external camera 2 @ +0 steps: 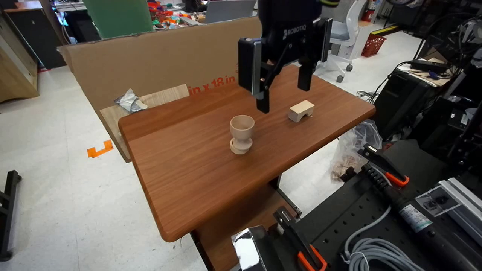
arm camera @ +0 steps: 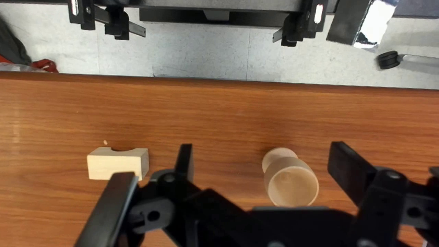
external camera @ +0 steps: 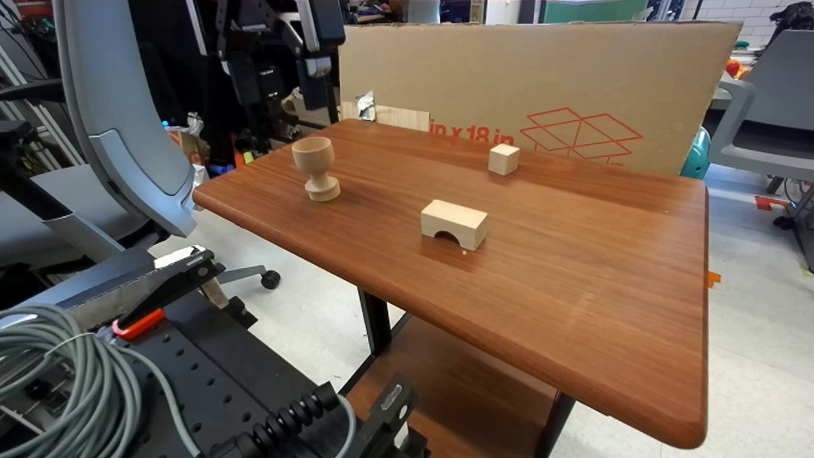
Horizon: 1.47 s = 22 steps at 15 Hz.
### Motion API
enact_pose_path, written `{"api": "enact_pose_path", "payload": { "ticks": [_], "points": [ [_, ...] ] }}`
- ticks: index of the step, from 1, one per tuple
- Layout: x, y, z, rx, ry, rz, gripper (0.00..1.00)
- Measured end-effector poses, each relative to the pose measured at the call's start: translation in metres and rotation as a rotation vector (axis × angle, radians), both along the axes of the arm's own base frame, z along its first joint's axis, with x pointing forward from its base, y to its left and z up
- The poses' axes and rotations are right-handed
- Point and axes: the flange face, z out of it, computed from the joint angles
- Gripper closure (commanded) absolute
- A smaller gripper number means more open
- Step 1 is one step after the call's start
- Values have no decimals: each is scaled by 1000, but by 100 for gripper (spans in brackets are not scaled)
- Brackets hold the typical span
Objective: Move the cup to the right
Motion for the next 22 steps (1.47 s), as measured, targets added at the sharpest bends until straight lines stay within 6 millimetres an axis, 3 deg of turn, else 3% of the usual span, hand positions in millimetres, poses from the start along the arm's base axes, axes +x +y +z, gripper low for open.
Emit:
{"api": "enact_pose_path", "payload": {
  "ticks": [9, 18, 19, 20, 22],
  "points": [
    [13, 19, -51, -27, 92, 79, 0],
    [39, 37, -64, -17, 88, 102, 0],
    [42, 39, -64, -15, 83, 103, 25],
    [46, 40, -64, -14, 80, 104, 28],
    [52, 42, -65, -11, 76, 104, 44]
  ]
}}
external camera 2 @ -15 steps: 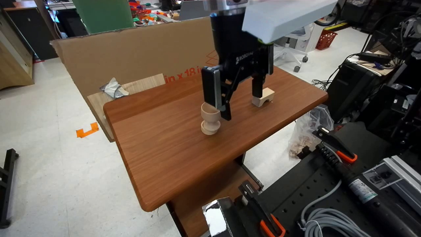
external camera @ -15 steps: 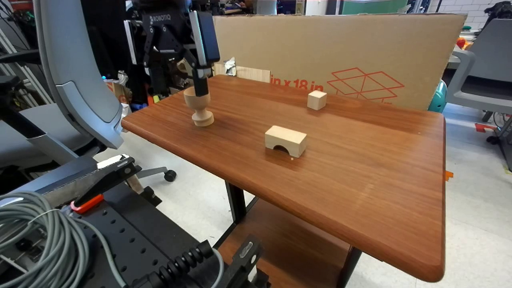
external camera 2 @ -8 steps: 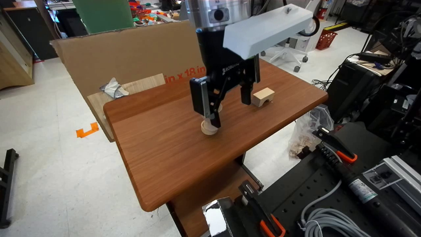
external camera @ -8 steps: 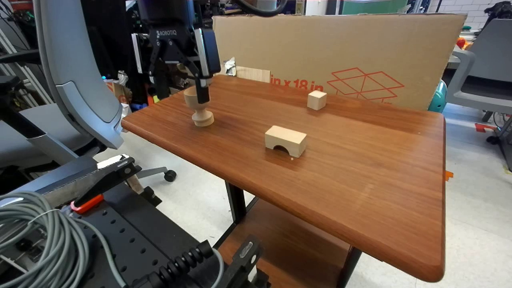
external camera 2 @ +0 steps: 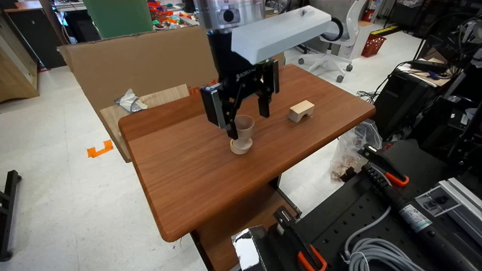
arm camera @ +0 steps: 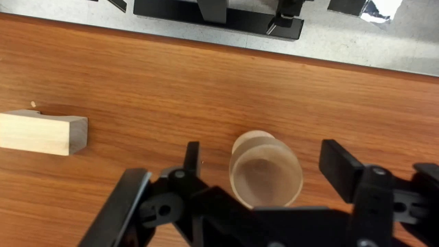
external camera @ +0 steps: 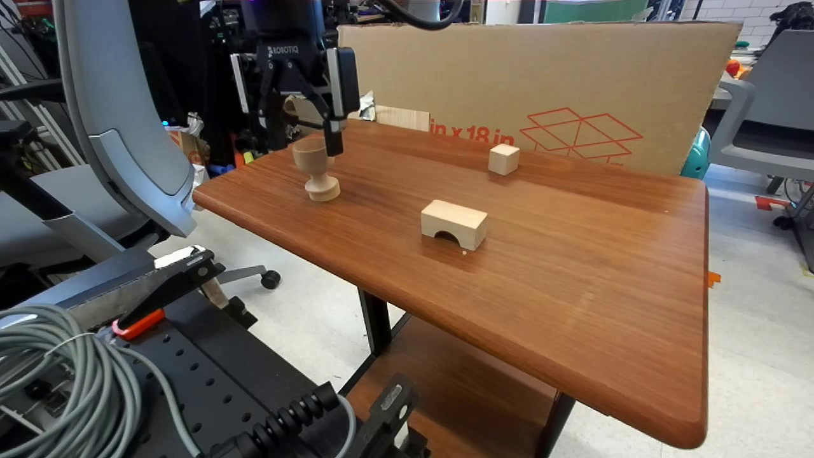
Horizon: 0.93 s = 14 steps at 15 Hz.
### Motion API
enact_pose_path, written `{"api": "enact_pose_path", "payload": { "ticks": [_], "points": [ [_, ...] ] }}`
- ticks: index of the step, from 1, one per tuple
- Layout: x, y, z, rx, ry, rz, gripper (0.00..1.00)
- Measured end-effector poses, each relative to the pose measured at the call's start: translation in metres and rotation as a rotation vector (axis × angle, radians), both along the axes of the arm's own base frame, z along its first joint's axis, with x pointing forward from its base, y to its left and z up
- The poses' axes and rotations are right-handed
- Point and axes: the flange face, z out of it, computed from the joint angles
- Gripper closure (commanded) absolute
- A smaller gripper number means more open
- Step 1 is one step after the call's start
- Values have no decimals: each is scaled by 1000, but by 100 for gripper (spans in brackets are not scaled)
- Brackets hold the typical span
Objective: Move the cup to the right
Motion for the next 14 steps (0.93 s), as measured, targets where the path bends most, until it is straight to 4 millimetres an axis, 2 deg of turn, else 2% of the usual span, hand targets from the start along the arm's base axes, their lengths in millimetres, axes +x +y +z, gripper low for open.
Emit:
{"api": "enact_pose_path", "payload": {
  "ticks": [4, 10, 12, 14],
  "points": [
    [8, 1, -4, 3, -2, -2, 72],
    [17, 0, 5, 8, -25, -12, 72],
    [19, -1, 17, 22, -44, -28, 72],
    [22, -4, 38, 54, -76, -70, 72]
  ]
}}
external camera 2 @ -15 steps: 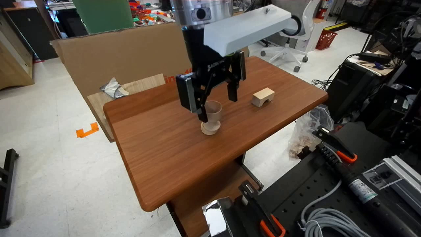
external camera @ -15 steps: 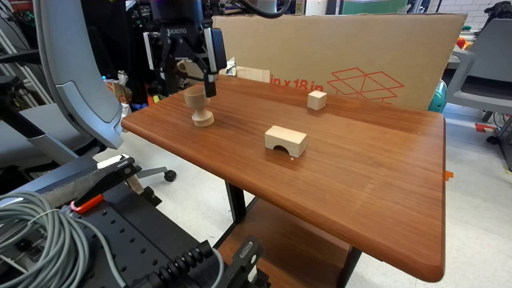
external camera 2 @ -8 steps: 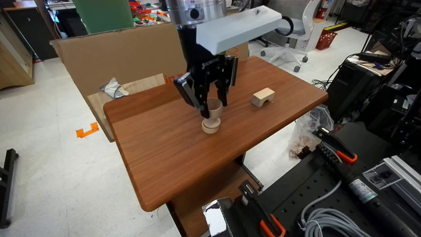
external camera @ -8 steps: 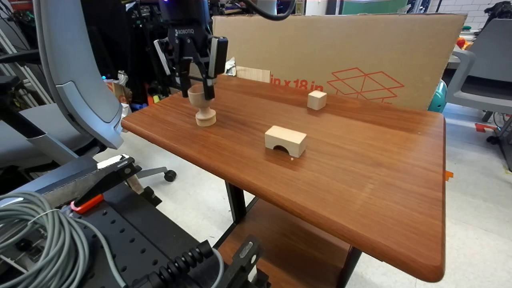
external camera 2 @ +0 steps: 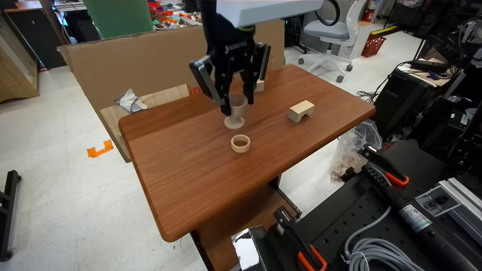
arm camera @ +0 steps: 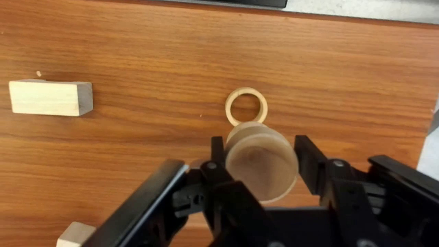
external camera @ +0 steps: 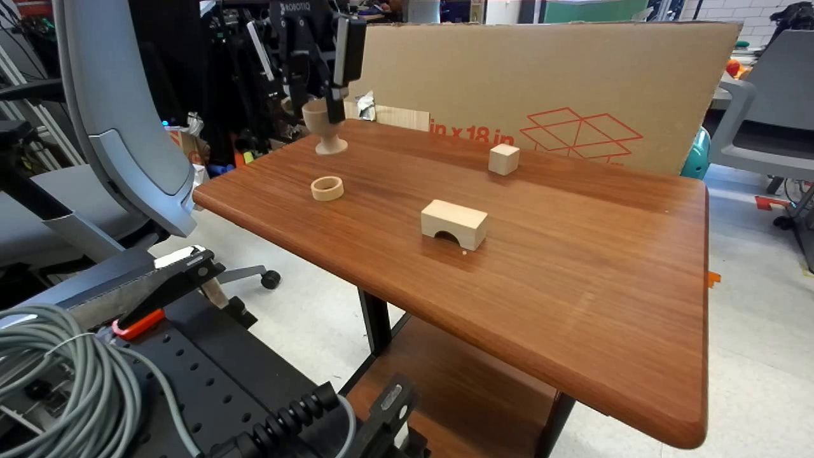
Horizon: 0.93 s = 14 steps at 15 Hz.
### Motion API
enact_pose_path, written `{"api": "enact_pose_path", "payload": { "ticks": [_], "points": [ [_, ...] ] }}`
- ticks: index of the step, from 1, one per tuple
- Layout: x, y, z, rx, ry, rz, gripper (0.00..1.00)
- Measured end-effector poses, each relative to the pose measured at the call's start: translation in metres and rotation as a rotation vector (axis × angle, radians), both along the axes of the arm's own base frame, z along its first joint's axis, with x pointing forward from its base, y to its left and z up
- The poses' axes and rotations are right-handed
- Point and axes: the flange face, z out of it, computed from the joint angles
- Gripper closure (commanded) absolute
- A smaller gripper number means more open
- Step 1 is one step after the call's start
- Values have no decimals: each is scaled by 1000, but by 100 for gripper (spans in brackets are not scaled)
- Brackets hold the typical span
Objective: Move the cup to the right
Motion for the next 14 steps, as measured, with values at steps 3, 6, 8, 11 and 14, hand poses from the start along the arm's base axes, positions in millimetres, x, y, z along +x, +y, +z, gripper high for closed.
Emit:
{"api": "enact_pose_path", "payload": {
  "ticks": [3, 6, 8, 11, 14],
  "points": [
    [10, -17, 37, 39, -84, -69, 72],
    [22, -48, 63, 48, -159, -131, 72],
    [32, -73, 71, 48, -182, -177, 72],
    [47, -110, 77, 66, -201, -259, 72],
    [62, -144, 73, 95, -196, -353, 72]
  ]
}}
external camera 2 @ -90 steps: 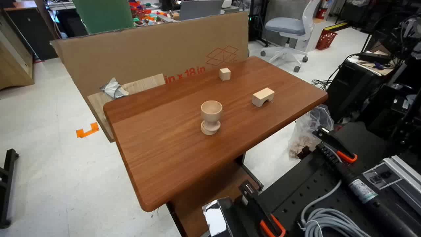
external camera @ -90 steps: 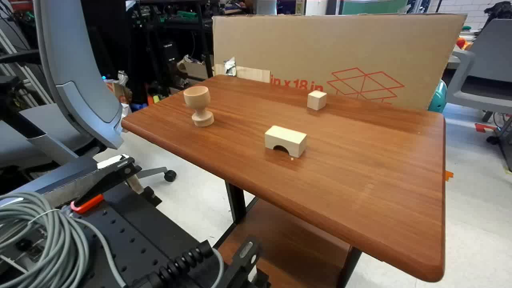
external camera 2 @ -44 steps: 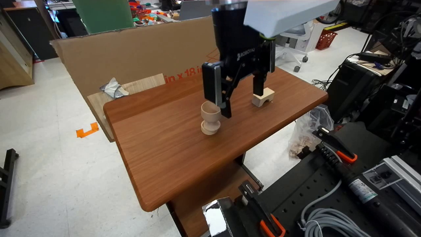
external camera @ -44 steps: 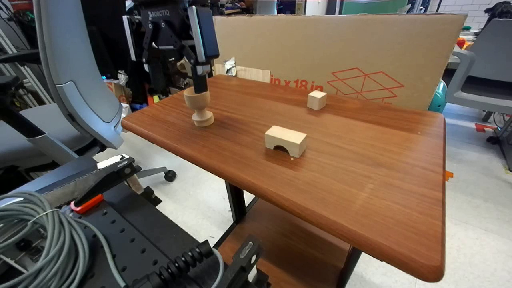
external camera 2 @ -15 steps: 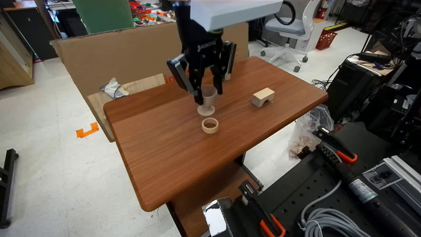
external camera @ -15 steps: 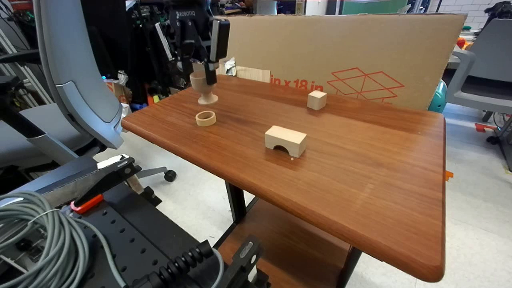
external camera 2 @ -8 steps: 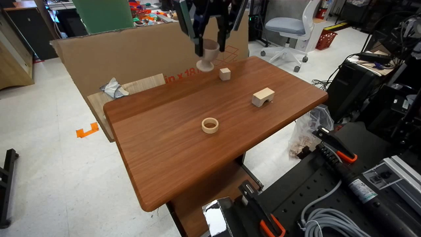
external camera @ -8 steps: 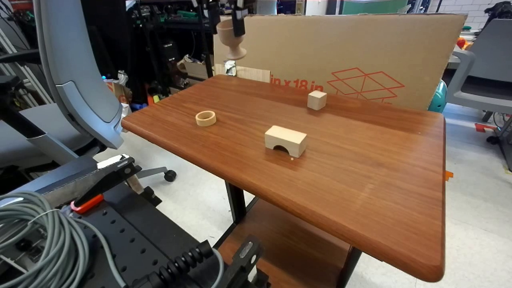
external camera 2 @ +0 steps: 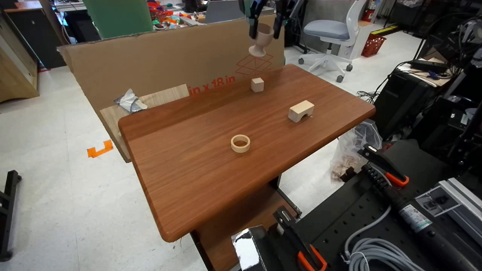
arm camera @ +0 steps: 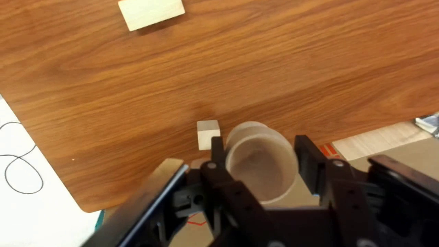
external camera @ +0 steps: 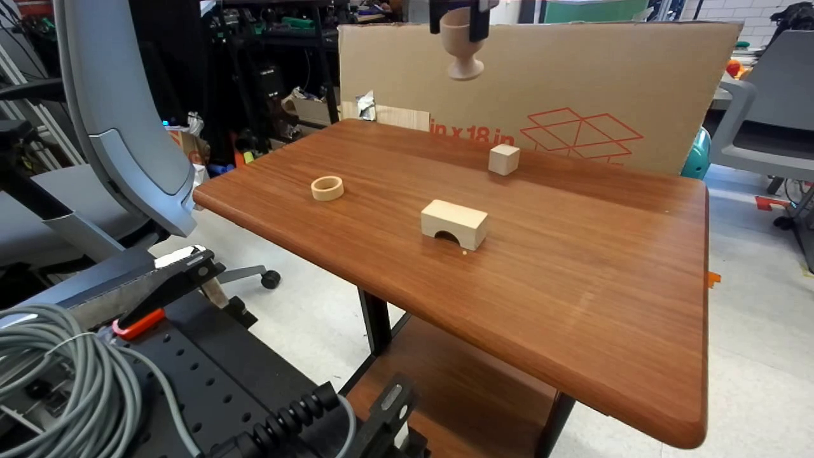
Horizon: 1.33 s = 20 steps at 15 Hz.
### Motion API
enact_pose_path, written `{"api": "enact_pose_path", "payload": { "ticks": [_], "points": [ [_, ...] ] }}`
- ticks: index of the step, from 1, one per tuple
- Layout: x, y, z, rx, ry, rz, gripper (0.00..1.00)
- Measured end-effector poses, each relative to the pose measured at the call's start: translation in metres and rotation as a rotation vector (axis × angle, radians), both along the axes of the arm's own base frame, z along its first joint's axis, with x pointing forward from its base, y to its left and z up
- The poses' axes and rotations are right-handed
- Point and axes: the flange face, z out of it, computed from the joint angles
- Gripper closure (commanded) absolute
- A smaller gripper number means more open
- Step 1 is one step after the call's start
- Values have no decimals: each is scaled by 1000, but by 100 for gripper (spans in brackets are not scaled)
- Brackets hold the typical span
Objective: Move the cup to the right
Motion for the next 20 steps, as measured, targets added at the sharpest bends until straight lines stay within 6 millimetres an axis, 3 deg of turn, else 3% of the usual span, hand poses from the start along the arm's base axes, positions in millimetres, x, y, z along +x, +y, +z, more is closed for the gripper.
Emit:
{"api": "enact_pose_path", "payload": {
  "ticks": [5, 12, 15, 20],
  "points": [
    [17, -54, -15, 58, 36, -157, 72],
    [23, -123, -39, 99, 101, -470, 72],
    [23, -145, -55, 111, 131, -599, 72],
    [29, -165, -94, 156, 183, -829, 72]
  ]
}}
